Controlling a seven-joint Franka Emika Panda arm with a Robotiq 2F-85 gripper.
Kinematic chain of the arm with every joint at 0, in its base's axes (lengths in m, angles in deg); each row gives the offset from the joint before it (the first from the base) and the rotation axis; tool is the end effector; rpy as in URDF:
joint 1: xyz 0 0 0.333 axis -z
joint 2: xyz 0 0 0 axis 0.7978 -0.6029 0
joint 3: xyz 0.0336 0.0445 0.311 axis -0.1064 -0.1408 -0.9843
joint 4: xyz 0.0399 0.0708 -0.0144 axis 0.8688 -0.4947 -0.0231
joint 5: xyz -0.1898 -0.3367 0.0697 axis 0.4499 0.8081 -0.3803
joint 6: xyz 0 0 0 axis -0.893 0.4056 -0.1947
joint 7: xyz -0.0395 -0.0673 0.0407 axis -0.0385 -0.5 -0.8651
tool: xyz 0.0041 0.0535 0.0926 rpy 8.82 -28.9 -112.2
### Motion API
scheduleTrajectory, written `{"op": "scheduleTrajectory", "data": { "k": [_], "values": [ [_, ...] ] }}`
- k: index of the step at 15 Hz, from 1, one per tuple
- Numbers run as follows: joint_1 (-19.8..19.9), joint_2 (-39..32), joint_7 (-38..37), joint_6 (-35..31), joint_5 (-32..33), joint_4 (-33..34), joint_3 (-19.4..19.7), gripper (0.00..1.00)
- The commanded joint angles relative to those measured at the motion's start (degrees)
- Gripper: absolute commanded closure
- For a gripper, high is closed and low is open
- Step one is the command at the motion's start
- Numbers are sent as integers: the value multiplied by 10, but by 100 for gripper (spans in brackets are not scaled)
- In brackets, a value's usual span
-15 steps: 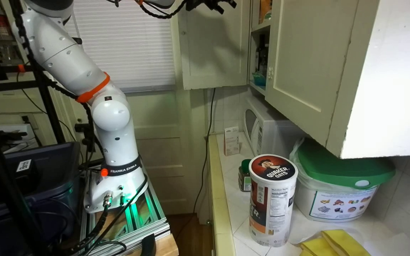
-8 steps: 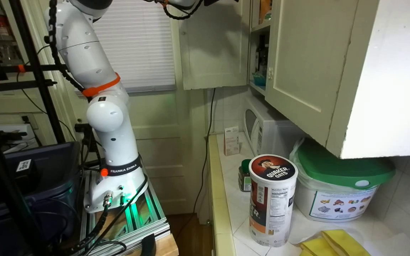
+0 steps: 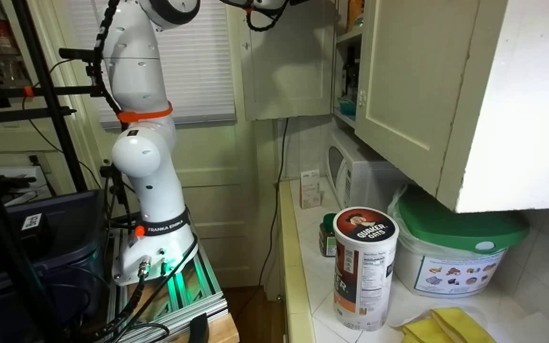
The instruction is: Pick up the object from the shelf and put it on the table
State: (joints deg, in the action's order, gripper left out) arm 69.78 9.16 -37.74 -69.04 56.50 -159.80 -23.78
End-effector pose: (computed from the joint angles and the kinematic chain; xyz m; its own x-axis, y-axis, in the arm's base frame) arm 0.5664 0.1637 0.8165 0.2118 -0.0446 0.9763 -0.0660 -0.9973 -0.0312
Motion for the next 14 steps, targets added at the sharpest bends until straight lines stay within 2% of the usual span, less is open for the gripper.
{"op": "scheduleTrajectory", "data": {
  "k": [1, 2, 3, 4, 9, 14],
  "values": [
    [-22, -77, -86, 16, 105, 83, -6, 34],
    [-30, -90, -102, 20, 124, 97, -4, 35],
    [-38, -105, -115, 22, 139, 109, -3, 43],
    [-47, -118, -128, 24, 157, 121, -1, 59],
    [-84, -146, -163, 51, 223, 156, 11, 98],
    [-102, -133, -161, 121, 257, 163, 15, 100]
  ]
}}
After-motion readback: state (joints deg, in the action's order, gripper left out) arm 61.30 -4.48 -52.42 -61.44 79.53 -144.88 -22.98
